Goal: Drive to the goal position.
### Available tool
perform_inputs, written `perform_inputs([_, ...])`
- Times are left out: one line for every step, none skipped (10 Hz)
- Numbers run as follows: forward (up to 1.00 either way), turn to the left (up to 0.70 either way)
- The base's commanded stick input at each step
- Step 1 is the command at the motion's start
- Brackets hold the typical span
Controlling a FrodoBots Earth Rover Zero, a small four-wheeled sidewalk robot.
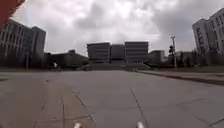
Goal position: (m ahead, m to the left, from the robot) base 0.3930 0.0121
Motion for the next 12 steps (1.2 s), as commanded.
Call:
perform_inputs([0.60,0.00])
perform_inputs([0.60,0.00])
perform_inputs([0.60,0.00])
perform_inputs([0.60,0.00])
perform_inputs([0.60,0.00])
perform_inputs([0.60,0.00])
perform_inputs([0.60,0.00])
perform_inputs([0.60,0.00])
perform_inputs([0.60,0.00])
perform_inputs([0.60,0.00])
perform_inputs([0.60,0.00])
perform_inputs([0.60,0.00])
